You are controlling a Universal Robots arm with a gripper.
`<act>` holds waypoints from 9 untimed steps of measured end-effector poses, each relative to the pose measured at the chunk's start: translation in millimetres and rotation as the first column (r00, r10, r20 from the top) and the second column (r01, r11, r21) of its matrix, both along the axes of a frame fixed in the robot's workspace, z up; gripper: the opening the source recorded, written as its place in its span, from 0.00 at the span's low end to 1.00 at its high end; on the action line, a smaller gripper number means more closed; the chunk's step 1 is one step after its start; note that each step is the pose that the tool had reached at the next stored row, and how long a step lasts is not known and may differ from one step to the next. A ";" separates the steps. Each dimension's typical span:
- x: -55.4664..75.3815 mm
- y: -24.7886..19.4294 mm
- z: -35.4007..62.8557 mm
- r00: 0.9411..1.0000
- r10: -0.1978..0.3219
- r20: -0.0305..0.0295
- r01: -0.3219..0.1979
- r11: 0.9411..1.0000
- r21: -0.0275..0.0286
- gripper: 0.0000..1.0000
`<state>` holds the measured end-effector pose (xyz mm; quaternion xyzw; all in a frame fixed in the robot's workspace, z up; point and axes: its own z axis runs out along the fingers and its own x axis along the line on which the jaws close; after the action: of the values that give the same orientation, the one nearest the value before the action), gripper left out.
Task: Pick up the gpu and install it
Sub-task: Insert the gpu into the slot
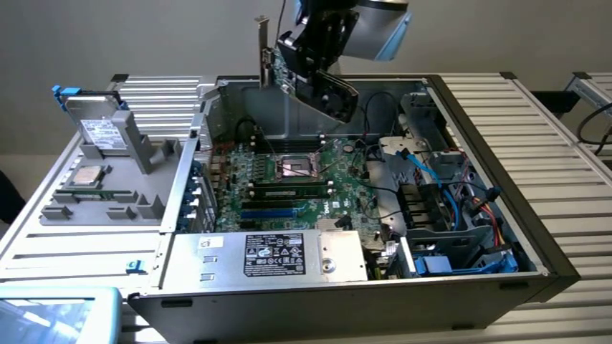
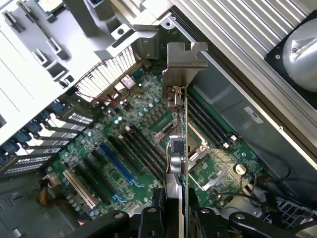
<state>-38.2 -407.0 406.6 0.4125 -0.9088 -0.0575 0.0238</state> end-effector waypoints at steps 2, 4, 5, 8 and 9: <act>0.0 0.0 -0.3 0.999 0.038 0.000 -0.038 0.999 0.000 0.28; 0.0 0.0 -0.6 0.997 0.074 0.000 -0.074 0.997 0.000 0.28; 0.0 0.0 -0.8 0.996 0.092 0.000 -0.092 0.996 0.000 0.28; 0.0 0.0 -1.1 0.989 0.146 0.000 -0.146 0.989 0.000 0.28; 0.0 0.0 -1.3 0.986 0.164 0.000 -0.164 0.986 0.000 0.28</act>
<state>-38.2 -407.0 405.3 0.4859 -0.8718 -0.0554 0.0284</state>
